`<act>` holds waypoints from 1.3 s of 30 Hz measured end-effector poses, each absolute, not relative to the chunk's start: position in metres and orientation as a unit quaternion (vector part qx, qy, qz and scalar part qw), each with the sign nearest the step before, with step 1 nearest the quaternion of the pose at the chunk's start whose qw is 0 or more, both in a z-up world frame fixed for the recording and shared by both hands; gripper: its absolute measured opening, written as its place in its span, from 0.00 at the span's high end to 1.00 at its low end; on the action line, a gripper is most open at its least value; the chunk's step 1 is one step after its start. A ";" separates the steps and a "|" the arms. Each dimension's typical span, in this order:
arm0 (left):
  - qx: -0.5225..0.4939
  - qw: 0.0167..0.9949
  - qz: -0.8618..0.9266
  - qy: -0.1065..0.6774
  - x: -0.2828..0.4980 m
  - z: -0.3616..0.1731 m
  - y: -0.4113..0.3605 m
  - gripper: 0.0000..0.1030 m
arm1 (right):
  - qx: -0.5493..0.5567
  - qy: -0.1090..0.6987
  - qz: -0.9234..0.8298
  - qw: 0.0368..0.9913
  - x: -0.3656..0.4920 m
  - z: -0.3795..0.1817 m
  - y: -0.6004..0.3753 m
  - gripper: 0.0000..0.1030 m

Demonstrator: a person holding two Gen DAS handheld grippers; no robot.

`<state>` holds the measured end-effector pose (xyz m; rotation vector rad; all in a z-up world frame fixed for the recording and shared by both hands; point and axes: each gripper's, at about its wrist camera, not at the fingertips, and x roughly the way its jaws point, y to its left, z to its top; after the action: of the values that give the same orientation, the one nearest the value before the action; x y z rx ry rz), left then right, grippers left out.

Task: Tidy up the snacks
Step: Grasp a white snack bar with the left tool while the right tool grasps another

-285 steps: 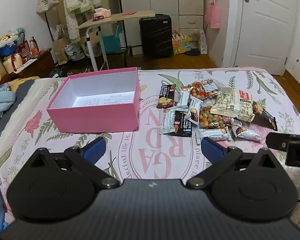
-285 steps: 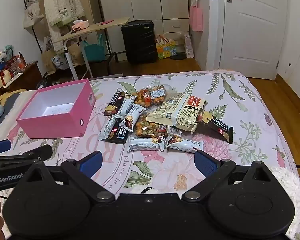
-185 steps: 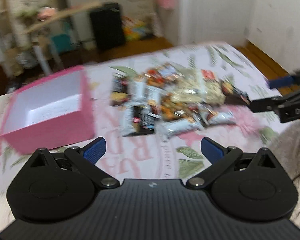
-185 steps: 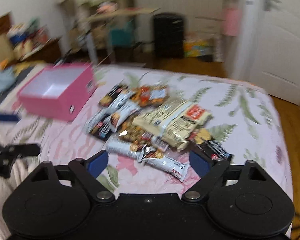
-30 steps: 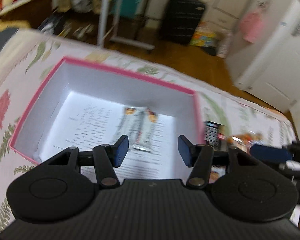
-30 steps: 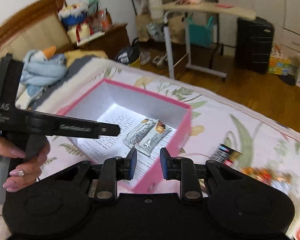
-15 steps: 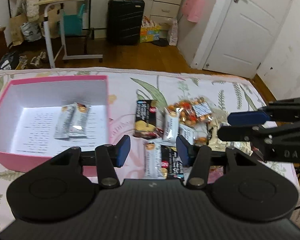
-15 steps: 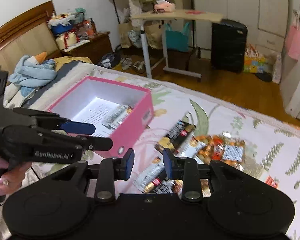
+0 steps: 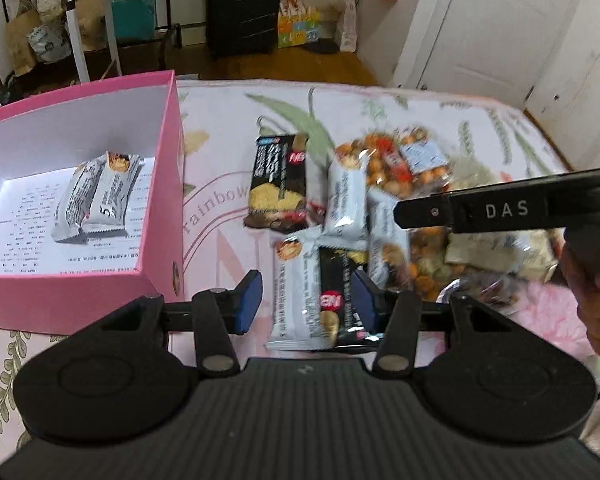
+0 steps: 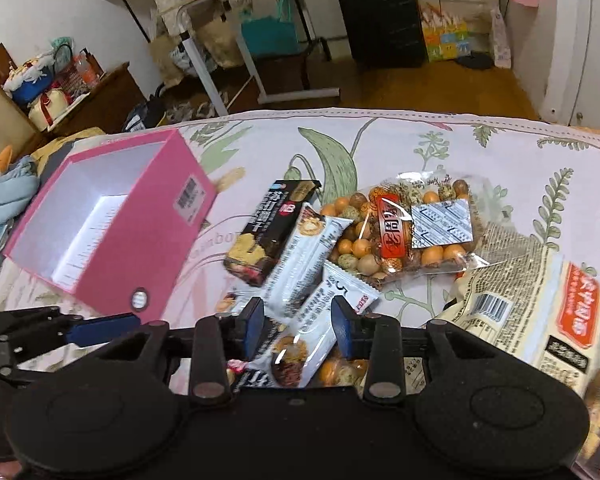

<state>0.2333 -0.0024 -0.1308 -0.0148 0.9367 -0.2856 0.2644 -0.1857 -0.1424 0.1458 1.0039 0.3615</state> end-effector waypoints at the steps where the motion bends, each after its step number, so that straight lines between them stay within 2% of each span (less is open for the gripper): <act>1: 0.001 0.883 -0.132 0.450 0.234 -0.136 -0.004 0.53 | 0.081 0.480 0.173 0.856 0.264 -0.149 -0.186 0.59; 5: 0.014 0.879 -0.119 0.462 0.243 -0.153 -0.014 0.53 | 0.090 0.491 0.155 0.853 0.265 -0.171 -0.182 0.57; 8: 0.011 0.875 -0.110 0.471 0.250 -0.164 -0.019 0.53 | 0.067 0.475 0.154 0.864 0.262 -0.174 -0.173 0.47; 19: 0.006 0.865 -0.088 0.494 0.262 -0.184 -0.022 0.53 | 0.007 0.434 0.165 0.886 0.258 -0.183 -0.157 0.34; 21: -0.002 0.863 -0.085 0.497 0.259 -0.184 -0.021 0.53 | -0.003 0.427 0.174 0.887 0.256 -0.184 -0.157 0.36; 23: -0.004 0.862 -0.085 0.500 0.257 -0.183 -0.020 0.54 | -0.025 0.426 0.178 0.886 0.255 -0.183 -0.157 0.46; 26: -0.008 0.856 -0.100 0.507 0.256 -0.182 -0.019 0.71 | -0.055 0.424 0.185 0.885 0.248 -0.179 -0.158 0.51; 29: 0.004 0.856 -0.102 0.507 0.254 -0.180 -0.020 0.74 | -0.084 0.422 0.205 0.879 0.239 -0.169 -0.156 0.52; 34: -0.019 0.850 -0.103 0.516 0.255 -0.179 -0.013 0.73 | -0.130 0.450 0.248 0.848 0.229 -0.166 -0.149 0.54; 35: -0.025 0.848 -0.101 0.519 0.257 -0.180 -0.011 0.71 | -0.128 0.461 0.246 0.843 0.229 -0.168 -0.149 0.54; 39: -0.049 0.844 -0.099 0.526 0.262 -0.185 -0.008 0.71 | -0.083 0.463 0.235 0.851 0.233 -0.172 -0.152 0.52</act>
<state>0.2620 -0.0083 -0.1848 -0.1030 1.1098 -0.2086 0.2325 -0.1516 -0.1723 -0.1755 0.9755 0.4941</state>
